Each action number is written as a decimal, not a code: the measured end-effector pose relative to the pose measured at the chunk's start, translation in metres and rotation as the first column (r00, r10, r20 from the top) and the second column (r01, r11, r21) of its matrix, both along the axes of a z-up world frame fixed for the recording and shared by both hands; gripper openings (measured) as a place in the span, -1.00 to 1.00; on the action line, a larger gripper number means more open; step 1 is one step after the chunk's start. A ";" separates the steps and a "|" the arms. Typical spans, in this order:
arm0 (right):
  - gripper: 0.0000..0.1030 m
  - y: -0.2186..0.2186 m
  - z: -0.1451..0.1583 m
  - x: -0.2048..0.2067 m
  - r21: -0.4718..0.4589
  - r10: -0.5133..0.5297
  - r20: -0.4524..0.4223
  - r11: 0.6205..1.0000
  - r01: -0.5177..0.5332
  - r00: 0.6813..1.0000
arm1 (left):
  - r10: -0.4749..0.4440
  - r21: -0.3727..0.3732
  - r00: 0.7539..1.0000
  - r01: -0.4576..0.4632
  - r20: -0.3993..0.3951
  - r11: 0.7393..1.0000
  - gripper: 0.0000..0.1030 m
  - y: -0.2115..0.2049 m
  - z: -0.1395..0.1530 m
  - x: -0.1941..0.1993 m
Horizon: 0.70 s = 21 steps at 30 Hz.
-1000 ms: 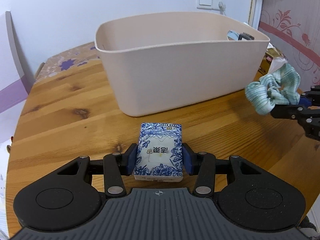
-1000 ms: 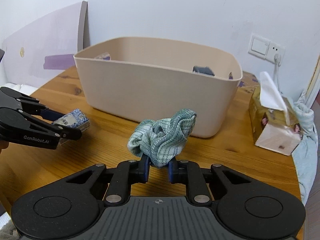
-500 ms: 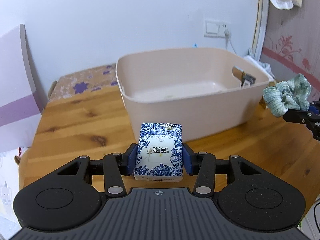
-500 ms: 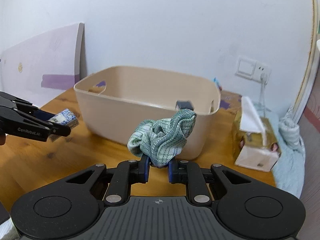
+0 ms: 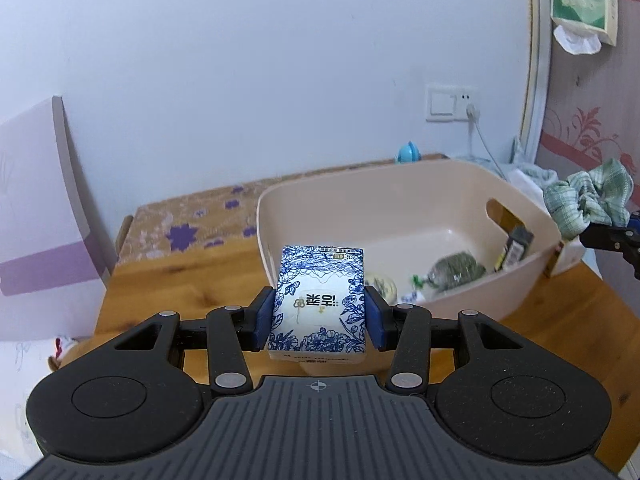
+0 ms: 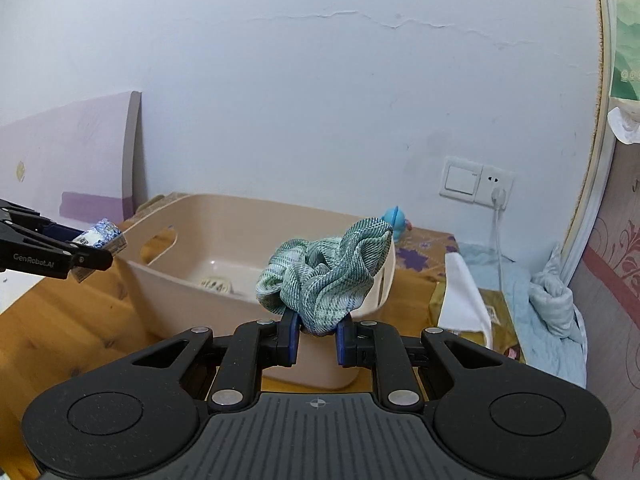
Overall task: Organize objects
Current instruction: 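Carry the patterned box and green scrunchie over the bin with both tools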
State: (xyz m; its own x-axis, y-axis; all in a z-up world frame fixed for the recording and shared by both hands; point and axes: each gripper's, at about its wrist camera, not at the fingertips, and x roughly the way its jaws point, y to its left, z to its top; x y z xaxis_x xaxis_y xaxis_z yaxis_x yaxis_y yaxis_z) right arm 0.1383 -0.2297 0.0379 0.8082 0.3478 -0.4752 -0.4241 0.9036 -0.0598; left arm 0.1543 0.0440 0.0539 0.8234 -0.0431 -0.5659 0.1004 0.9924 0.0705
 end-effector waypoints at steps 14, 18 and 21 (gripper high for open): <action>-0.67 0.008 0.018 0.040 0.015 -0.028 0.063 1.000 0.027 0.998 | 0.005 0.009 1.000 -0.005 -0.008 1.000 -0.08 -0.020 -0.005 0.064; -0.67 0.012 0.018 0.052 0.010 -0.022 0.058 1.000 0.021 0.998 | 0.001 0.022 0.999 0.000 -0.037 1.000 -0.08 -0.028 -0.016 0.080; -0.67 0.019 0.016 0.061 -0.011 -0.008 0.053 1.000 0.008 0.999 | 0.002 0.026 0.998 -0.001 -0.066 1.000 -0.08 -0.032 -0.025 0.090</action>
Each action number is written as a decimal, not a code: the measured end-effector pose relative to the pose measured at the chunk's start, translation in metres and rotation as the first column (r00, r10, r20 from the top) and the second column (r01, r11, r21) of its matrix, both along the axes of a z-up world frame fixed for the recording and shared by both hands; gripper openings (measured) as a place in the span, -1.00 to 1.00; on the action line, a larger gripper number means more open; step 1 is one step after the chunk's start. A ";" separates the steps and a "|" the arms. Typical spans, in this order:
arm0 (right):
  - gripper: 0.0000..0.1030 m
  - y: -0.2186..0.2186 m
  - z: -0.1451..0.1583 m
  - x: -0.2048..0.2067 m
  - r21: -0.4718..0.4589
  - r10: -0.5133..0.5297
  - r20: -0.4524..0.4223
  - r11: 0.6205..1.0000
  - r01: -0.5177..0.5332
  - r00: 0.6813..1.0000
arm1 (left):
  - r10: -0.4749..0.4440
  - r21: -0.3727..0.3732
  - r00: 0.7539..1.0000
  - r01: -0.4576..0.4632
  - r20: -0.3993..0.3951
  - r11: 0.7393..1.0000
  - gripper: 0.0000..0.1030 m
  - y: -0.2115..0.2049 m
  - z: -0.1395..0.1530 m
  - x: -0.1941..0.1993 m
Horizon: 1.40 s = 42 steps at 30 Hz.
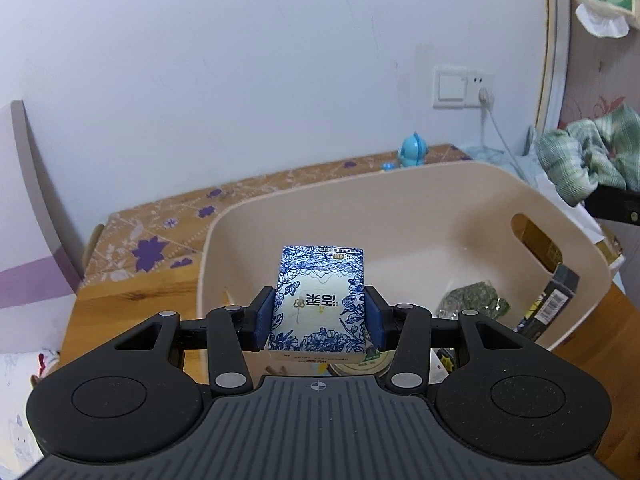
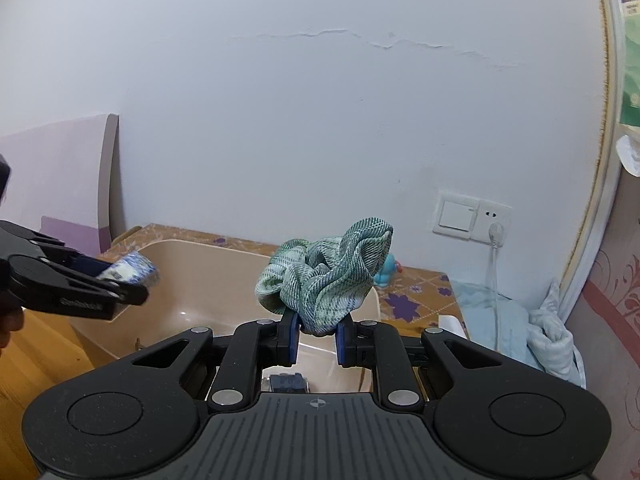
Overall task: Organize objects
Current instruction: 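Carry the patterned box and green scrunchie over the bin with both tools, then open both tools to drop the box and scrunchie into the bin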
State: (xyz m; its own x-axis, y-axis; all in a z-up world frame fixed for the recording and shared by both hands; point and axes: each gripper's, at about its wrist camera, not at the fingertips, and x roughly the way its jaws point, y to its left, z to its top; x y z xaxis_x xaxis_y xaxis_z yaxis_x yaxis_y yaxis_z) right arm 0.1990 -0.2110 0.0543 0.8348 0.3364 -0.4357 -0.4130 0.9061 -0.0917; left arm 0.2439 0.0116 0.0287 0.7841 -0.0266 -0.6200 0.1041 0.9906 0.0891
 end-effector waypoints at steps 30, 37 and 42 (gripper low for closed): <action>-0.06 0.032 -0.041 0.030 -0.080 0.058 -0.208 0.994 -0.076 0.976 | 0.011 0.068 0.997 -0.006 -0.080 0.998 0.50 -0.031 -0.020 0.005; 0.33 0.021 -0.028 0.016 -0.052 0.036 -0.171 0.998 -0.045 0.985 | 0.011 0.065 0.999 -0.008 -0.045 0.998 0.63 -0.036 -0.006 -0.011; 0.54 0.013 -0.019 0.008 -0.019 0.010 -0.169 1.000 -0.014 0.986 | 0.019 0.049 0.999 -0.018 -0.034 0.999 0.68 -0.037 0.001 -0.025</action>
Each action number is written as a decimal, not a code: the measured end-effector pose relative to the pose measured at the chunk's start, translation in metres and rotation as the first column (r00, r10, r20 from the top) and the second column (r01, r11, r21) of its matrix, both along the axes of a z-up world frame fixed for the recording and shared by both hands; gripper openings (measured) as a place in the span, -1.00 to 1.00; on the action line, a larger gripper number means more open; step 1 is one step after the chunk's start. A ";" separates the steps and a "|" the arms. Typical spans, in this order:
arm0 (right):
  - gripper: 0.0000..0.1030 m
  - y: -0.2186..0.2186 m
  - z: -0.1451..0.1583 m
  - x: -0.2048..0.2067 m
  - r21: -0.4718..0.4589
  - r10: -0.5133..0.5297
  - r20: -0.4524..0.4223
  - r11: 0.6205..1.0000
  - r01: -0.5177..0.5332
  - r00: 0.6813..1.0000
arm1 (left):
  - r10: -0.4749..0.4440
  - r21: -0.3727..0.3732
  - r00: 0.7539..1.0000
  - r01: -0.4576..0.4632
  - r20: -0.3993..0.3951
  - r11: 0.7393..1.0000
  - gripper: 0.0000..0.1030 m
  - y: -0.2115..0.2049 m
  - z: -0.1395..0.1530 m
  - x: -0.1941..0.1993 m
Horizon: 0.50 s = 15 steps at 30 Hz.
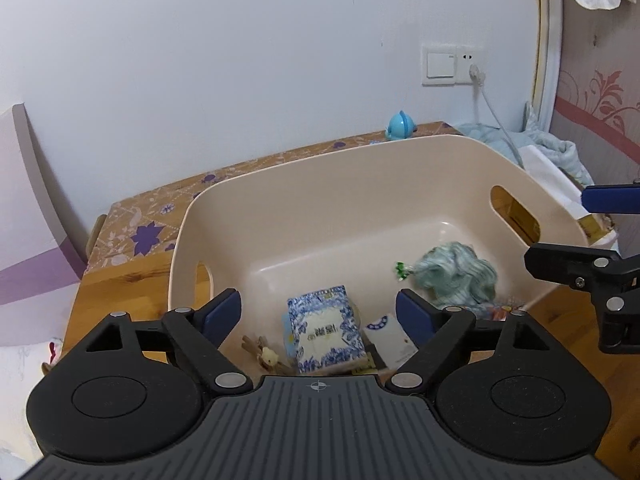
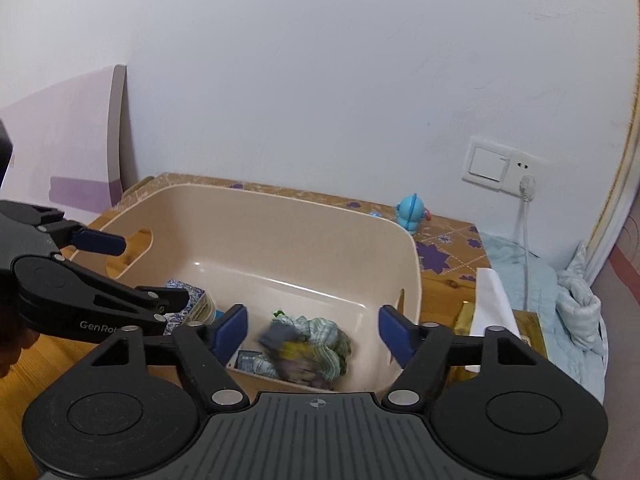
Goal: Organize objects
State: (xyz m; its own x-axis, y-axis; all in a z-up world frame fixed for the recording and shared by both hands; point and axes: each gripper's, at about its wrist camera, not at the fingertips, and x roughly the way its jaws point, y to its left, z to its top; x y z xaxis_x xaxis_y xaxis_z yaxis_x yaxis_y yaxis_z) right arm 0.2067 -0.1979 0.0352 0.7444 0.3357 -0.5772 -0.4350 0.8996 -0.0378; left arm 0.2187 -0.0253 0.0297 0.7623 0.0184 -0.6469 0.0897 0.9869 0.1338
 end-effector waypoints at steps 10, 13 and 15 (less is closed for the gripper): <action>0.88 -0.015 0.015 -0.025 0.017 -0.048 0.012 0.999 0.048 0.999 | 0.044 -0.049 0.999 -0.043 0.015 0.998 0.72 0.007 0.016 -0.035; 0.89 -0.016 0.018 -0.035 0.013 -0.047 0.022 0.999 0.047 0.999 | 0.058 -0.073 0.998 -0.057 0.016 0.996 0.72 0.010 0.021 -0.047; 0.91 -0.018 0.021 -0.041 0.017 -0.047 0.026 0.999 0.046 0.999 | 0.064 -0.074 0.998 -0.063 0.019 0.995 0.72 0.010 0.024 -0.056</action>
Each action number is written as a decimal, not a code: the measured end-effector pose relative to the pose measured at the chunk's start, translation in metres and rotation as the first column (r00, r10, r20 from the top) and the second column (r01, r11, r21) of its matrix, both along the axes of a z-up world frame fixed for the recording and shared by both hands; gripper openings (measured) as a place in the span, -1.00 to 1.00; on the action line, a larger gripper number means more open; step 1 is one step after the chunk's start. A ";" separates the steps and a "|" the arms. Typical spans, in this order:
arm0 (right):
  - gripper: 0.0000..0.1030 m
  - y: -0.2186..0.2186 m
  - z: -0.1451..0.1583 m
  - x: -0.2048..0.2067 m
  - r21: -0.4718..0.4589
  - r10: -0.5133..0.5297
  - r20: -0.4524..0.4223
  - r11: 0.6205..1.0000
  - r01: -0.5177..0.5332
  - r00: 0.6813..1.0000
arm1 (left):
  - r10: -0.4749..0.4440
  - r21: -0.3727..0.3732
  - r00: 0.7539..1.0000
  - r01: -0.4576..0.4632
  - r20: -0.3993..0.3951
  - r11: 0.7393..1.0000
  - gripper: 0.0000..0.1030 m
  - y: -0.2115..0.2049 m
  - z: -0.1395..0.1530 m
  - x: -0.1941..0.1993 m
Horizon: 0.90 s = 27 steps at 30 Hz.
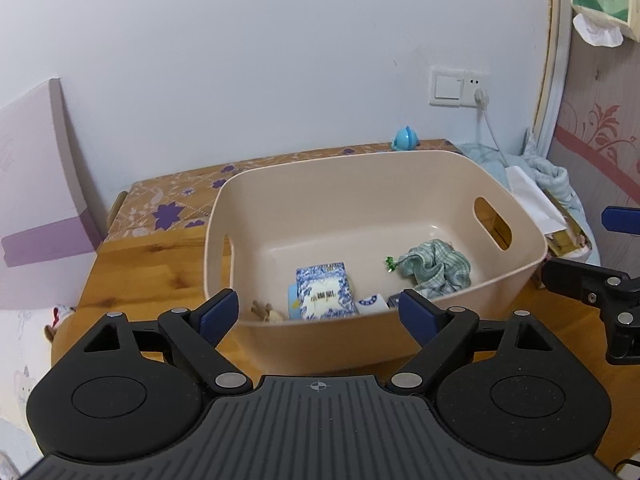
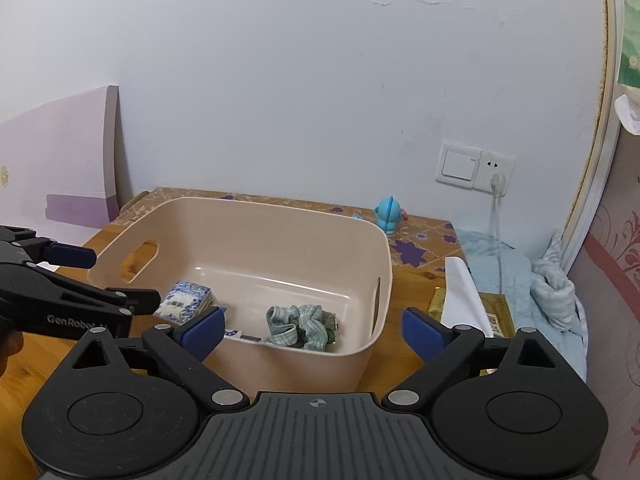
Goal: Organize objects
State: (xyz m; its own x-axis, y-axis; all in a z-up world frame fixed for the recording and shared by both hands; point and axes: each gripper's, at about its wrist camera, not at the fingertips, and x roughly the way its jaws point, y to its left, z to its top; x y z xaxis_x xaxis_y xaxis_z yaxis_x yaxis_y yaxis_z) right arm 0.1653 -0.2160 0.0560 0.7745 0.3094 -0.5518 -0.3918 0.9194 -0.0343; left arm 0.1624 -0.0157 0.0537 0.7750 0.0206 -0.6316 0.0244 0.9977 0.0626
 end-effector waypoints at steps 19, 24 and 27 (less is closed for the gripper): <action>1.00 -0.019 0.006 -0.062 0.021 -0.032 0.003 0.999 0.032 0.999 | 0.010 -0.006 0.998 -0.010 0.062 1.000 0.77 0.002 0.013 -0.102; 1.00 -0.021 0.003 -0.082 -0.008 -0.044 0.008 0.999 0.044 0.999 | 0.040 -0.008 0.997 -0.040 0.071 0.999 0.79 0.006 0.012 -0.125; 1.00 -0.021 0.001 -0.094 -0.009 -0.030 0.010 1.000 0.030 1.000 | 0.053 0.019 0.995 -0.055 0.082 0.998 0.81 0.003 0.009 -0.139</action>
